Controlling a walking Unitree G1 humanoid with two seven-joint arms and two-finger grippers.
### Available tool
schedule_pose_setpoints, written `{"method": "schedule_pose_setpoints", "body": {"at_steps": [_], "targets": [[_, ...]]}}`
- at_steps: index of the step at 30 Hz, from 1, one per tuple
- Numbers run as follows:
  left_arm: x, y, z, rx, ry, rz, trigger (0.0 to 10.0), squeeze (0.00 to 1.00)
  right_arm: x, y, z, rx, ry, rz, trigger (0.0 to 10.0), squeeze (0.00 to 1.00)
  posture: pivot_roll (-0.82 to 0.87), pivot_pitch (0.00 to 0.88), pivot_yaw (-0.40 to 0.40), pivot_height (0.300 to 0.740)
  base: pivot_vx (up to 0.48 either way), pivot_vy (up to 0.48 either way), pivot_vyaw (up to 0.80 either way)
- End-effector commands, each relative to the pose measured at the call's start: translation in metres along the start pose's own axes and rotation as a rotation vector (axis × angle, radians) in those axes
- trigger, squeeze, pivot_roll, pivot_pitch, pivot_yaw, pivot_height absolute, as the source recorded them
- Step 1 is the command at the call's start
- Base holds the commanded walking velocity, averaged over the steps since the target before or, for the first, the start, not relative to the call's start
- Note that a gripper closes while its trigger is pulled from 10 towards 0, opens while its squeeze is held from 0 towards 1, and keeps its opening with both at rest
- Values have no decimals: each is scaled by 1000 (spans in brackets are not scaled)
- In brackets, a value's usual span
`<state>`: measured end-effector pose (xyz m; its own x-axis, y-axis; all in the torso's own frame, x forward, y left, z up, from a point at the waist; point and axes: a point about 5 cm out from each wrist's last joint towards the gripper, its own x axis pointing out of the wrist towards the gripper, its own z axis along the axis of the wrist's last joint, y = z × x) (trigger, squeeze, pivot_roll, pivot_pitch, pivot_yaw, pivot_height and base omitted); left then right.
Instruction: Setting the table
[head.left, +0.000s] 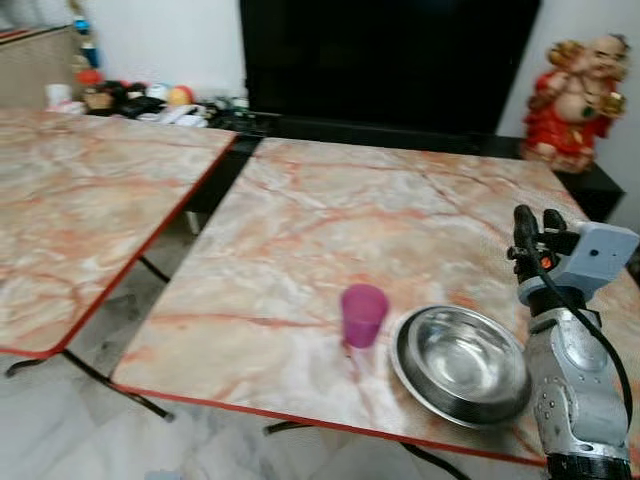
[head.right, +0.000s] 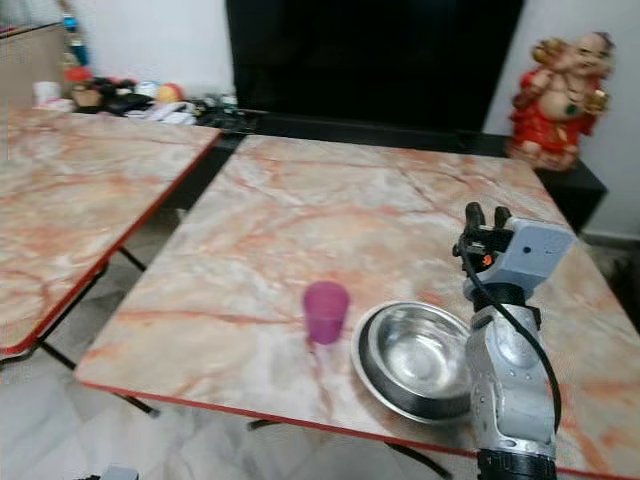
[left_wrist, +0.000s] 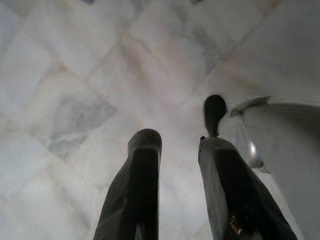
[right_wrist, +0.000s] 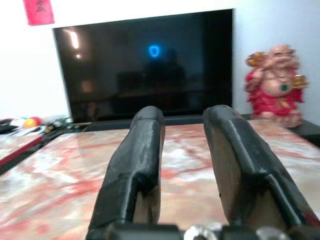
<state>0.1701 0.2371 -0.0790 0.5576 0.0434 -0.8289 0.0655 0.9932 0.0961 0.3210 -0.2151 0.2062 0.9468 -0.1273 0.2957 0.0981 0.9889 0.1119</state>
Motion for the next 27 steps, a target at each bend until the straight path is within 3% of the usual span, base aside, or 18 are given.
{"method": "schedule_pose_setpoints", "body": {"at_steps": [1, 8, 16, 27], "targets": [[0, 3, 3, 8, -4, 11, 10000, 0, 1, 6, -1, 6, 12, 20, 10000, 0, 25, 0, -17, 740, 0, 480, 0], [0, 2, 0, -12, -1, 20, 10000, 0, 1, 7, -1, 25, 8, 14, 10000, 0, 39, 0, -25, 740, 0, 480, 0], [0, -5, -5, -25, 8, 8, 10000, 0, 7, 22, 1, 19, 1, 61, 10000, 0, 52, 0, -35, 740, 0, 480, 0], [-1, -1, -5, -35, 7, 18, 10000, 0, 6, 16, 0, 0, 8, 41, 10000, 0, 45, 0, -35, 740, 0, 480, 0]]}}
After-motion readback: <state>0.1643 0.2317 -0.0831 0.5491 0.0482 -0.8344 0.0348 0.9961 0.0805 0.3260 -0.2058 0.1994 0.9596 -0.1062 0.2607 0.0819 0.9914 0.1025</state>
